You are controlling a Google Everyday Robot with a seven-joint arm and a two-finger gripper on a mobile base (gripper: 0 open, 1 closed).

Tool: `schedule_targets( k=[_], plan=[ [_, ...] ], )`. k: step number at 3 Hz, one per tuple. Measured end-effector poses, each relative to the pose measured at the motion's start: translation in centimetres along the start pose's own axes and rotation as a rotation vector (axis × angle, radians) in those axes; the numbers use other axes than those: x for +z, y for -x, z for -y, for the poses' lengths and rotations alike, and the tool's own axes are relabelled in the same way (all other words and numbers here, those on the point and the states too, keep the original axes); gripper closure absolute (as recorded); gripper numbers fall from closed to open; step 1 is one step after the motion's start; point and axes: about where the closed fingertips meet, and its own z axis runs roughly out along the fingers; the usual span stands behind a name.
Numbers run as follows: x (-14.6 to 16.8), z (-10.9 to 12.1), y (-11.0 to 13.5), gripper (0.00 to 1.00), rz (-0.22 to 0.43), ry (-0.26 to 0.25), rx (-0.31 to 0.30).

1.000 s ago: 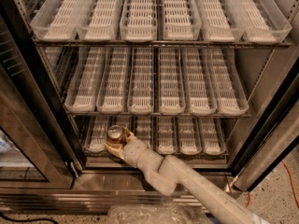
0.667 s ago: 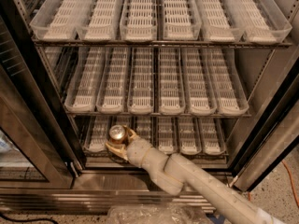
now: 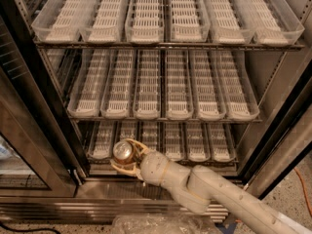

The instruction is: Pick orange can from bottom shelf of fridge

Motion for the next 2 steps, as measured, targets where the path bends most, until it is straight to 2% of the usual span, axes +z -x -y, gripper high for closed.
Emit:
schedule_targets(
  k=[1, 2],
  plan=[
    [-2.3, -1.0, 1.9, 1.00, -0.028, 0.059, 0.010],
    [-5.2, -0.9, 2.9, 1.00, -0.100, 0.104, 0.093]
  ],
)
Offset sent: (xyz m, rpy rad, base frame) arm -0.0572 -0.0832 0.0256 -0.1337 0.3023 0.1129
